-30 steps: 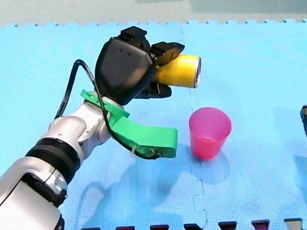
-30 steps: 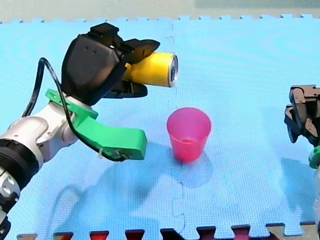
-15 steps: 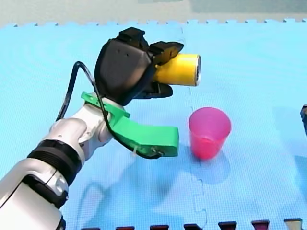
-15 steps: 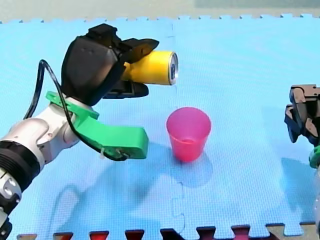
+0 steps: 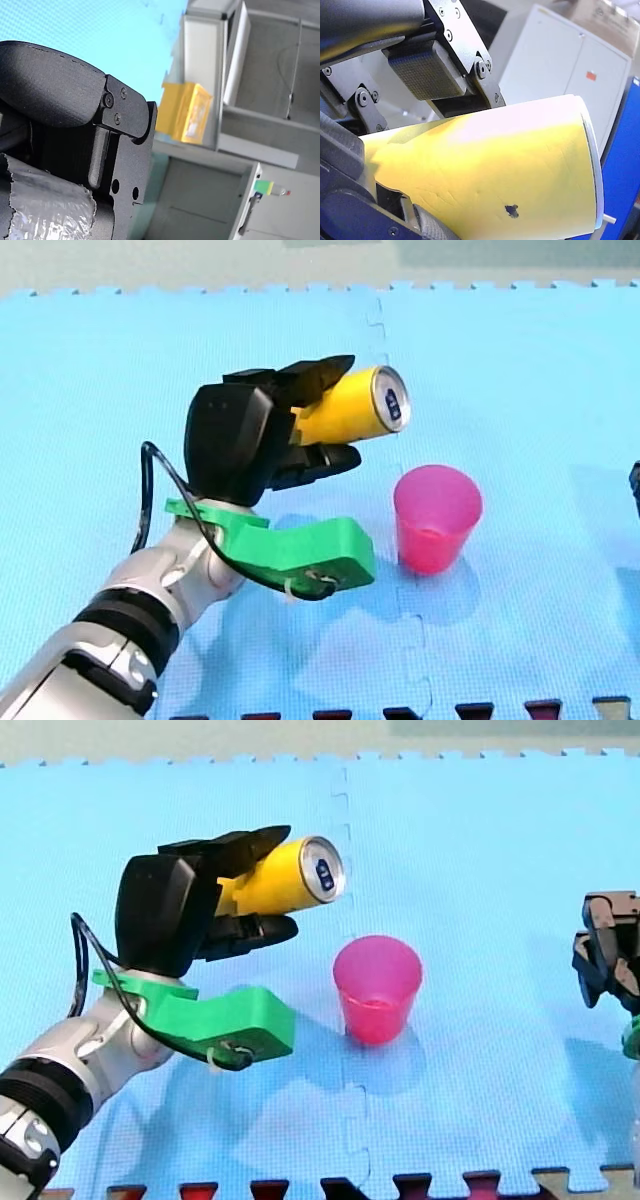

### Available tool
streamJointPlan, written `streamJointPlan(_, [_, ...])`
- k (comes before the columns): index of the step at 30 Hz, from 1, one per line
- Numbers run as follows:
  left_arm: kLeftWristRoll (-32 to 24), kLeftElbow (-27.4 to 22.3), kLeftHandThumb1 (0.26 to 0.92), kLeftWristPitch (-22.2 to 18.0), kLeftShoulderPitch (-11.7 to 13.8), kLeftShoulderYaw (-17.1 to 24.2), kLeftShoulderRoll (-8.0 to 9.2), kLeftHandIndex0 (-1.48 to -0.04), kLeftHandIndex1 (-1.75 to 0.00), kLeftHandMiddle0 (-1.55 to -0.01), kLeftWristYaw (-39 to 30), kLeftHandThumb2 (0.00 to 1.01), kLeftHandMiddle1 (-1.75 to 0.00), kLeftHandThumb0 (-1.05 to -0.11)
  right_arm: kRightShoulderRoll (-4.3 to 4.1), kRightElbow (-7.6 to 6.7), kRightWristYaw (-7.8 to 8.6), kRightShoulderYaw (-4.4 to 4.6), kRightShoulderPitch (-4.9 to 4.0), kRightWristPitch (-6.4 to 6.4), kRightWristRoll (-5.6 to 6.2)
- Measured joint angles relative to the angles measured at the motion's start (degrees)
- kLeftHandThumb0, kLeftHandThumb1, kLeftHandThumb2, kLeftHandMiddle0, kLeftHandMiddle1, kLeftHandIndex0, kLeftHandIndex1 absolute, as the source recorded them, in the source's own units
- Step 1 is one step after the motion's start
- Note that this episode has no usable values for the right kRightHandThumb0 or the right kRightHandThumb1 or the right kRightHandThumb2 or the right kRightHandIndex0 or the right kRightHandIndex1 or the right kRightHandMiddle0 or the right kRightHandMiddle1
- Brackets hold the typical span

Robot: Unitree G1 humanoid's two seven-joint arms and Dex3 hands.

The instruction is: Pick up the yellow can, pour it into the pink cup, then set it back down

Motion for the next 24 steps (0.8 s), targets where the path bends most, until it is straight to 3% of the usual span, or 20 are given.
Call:
streamJointPlan(11, [-4.2, 0.5, 0.783, -1.5, 2.3, 3.8, -1.48, -1.22, 0.00, -1.33, -1.8, 0.00, -0.08, -0.384, -0.06, -0.01, 0.46, -0.18, 0.00, 0.02, 0.21])
streamJointPlan(19, [-10.0, 1.0, 0.788, -3.0, 6.0, 8.0, -3.98, -1.22, 0.00, -1.33, -6.5, 0.00, -0.05, -0.398, -0.38, 0.11, 1.00, -0.46, -0.04, 0.20, 0.47])
streamJointPlan(24, [-11.9, 0.5, 0.800, -3.4, 7.8, 9.7, -4.61, -1.22, 0.00, -1.34, -9.1, 0.00, -0.04, -0.421, -0.61, 0.31, 1.32, -0.69, -0.17, 0.47, 0.57])
